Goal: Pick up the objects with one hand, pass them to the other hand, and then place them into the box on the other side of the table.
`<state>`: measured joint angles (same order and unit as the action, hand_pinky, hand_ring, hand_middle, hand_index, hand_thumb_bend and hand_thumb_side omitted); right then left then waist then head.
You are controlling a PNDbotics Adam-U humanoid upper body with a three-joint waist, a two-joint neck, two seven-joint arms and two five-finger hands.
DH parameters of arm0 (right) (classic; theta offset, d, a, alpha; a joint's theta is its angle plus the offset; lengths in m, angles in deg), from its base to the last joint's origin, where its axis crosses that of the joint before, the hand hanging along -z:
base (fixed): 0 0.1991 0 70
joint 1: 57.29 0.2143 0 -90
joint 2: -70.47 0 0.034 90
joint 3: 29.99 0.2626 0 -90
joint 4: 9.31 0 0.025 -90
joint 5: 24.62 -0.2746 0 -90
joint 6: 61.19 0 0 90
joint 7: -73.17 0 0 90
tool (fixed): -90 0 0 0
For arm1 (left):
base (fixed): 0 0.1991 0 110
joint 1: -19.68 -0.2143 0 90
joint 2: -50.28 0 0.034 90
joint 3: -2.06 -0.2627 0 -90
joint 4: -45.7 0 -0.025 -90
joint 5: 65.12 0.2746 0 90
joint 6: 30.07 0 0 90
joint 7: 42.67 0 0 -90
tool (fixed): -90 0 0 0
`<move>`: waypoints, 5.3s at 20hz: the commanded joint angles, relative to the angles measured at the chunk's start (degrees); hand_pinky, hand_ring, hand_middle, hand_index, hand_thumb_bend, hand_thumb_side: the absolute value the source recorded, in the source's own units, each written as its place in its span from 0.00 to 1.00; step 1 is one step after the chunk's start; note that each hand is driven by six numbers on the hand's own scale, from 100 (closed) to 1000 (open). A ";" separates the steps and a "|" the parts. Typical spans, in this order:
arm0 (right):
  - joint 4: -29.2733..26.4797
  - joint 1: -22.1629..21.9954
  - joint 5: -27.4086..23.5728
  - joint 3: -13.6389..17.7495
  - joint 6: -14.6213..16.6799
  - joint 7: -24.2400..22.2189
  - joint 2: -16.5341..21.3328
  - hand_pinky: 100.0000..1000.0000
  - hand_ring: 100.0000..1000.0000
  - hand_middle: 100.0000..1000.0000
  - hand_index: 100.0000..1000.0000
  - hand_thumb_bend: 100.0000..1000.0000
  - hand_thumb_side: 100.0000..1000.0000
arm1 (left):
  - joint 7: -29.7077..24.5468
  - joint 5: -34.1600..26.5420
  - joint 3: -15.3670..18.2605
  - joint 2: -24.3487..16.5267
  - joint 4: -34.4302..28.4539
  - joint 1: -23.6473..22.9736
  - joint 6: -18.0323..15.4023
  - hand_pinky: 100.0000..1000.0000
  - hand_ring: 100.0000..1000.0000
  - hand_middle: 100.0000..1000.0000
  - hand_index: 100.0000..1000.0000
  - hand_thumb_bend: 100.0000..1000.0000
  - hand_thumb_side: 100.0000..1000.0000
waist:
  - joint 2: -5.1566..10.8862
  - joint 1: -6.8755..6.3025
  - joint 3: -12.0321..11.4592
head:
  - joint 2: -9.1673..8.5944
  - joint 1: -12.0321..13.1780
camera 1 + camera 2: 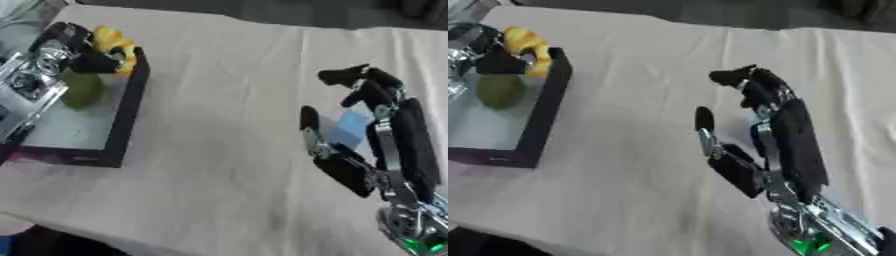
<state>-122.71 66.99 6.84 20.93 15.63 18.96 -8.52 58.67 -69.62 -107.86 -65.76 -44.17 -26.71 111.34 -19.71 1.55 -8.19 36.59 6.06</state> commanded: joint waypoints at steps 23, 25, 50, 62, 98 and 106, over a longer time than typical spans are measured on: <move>-1.19 0.26 0.28 0.34 0.78 0.50 0.95 0.42 0.69 0.57 0.70 0.12 0.00 | 1.72 4.61 2.72 -3.20 4.04 -3.38 0.55 0.89 0.85 0.73 0.84 0.31 0.48 | 1.05 -0.28 0.28 | 0.07 1.60; -1.19 0.21 0.25 0.39 0.86 0.55 1.01 0.42 0.69 0.57 0.71 0.12 0.00 | 1.05 5.95 3.04 -3.21 3.65 -3.44 0.55 0.88 0.84 0.72 0.83 0.23 0.44 | 1.21 -0.34 0.25 | 0.20 1.48; -1.19 2.25 -7.89 8.66 -30.53 -26.58 4.70 0.54 0.80 0.74 0.84 0.13 0.22 | 16.59 -5.88 3.16 -4.28 -20.24 -5.71 -2.84 0.76 0.77 0.68 0.74 0.00 0.43 | 2.11 -0.47 0.61 | 1.63 -7.89; -1.19 4.38 -6.69 14.43 -34.25 -56.95 12.96 0.81 0.86 0.79 0.87 0.28 0.26 | 16.78 -7.26 1.97 -4.52 -21.88 -6.07 -1.85 0.76 0.78 0.68 0.74 0.00 0.43 | 2.71 -0.02 0.59 | 2.30 -8.51; 5.71 10.09 6.74 11.35 -38.79 -86.06 11.64 0.93 0.91 0.83 0.90 0.44 0.18 | 16.13 -6.06 0.84 -4.53 -20.26 -6.86 -1.14 0.77 0.78 0.67 0.71 0.00 0.42 | 4.17 1.49 1.35 | 4.99 -7.56; 5.83 10.33 9.30 10.94 -38.79 -87.54 9.49 0.87 0.90 0.80 0.87 0.44 0.17 | 16.38 -6.17 0.76 -4.33 -20.08 -7.00 -1.17 0.77 0.78 0.66 0.71 0.00 0.42 | 4.07 1.55 1.22 | 4.94 -7.15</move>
<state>-115.81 76.29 15.96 31.35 -7.54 -52.68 0.36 67.42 -75.97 -107.55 -68.72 -63.94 -34.12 102.84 -17.08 3.33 -6.98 41.24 -1.30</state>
